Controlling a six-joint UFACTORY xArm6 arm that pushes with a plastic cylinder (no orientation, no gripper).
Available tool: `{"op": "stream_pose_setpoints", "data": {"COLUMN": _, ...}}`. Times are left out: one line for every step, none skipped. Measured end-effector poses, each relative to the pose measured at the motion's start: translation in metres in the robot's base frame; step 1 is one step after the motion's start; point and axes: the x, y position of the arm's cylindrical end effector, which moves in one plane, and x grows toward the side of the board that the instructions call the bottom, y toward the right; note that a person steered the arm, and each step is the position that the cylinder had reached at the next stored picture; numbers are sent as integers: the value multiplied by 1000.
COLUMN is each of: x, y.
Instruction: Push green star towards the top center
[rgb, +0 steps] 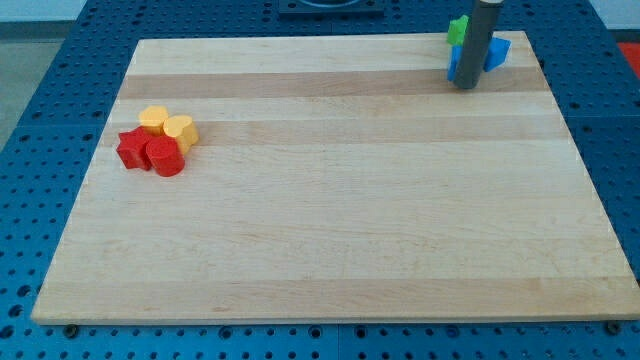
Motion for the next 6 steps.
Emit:
{"op": "stream_pose_setpoints", "data": {"x": 0, "y": 0}}
{"op": "stream_pose_setpoints", "data": {"x": 4, "y": 0}}
{"op": "stream_pose_setpoints", "data": {"x": 53, "y": 14}}
{"op": "stream_pose_setpoints", "data": {"x": 65, "y": 58}}
{"op": "stream_pose_setpoints", "data": {"x": 34, "y": 108}}
{"op": "stream_pose_setpoints", "data": {"x": 4, "y": 152}}
